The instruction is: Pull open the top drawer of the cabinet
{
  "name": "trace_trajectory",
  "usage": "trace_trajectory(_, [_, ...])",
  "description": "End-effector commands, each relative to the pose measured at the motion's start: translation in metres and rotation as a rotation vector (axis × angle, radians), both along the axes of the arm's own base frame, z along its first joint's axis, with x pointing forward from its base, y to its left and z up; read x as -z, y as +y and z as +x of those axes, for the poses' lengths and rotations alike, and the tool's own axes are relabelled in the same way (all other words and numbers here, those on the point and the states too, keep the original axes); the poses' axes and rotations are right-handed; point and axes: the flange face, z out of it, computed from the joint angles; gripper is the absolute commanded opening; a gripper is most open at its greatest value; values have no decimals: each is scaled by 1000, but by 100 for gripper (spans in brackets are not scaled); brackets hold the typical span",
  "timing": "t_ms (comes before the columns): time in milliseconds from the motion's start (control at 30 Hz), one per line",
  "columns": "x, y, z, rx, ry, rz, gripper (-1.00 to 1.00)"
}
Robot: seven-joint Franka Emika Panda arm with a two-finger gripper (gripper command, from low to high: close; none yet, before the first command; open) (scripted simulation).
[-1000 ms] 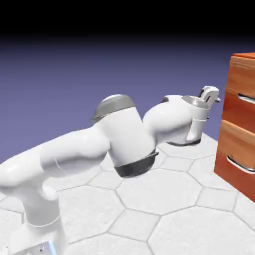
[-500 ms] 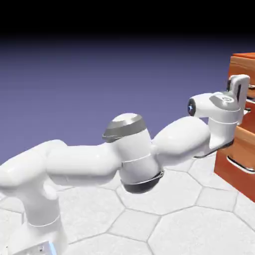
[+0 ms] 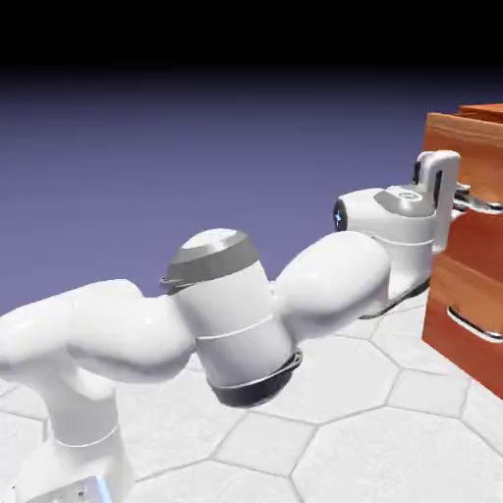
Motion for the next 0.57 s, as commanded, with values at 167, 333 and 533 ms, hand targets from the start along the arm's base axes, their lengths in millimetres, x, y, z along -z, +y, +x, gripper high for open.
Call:
trace_trajectory(167, [0, 0, -57, 0, 1, 0, -100])
trace_trajectory(333, [0, 0, -109, 0, 1, 0, -100])
trace_trajectory(533, [1, -1, -147, 0, 4, 3, 100])
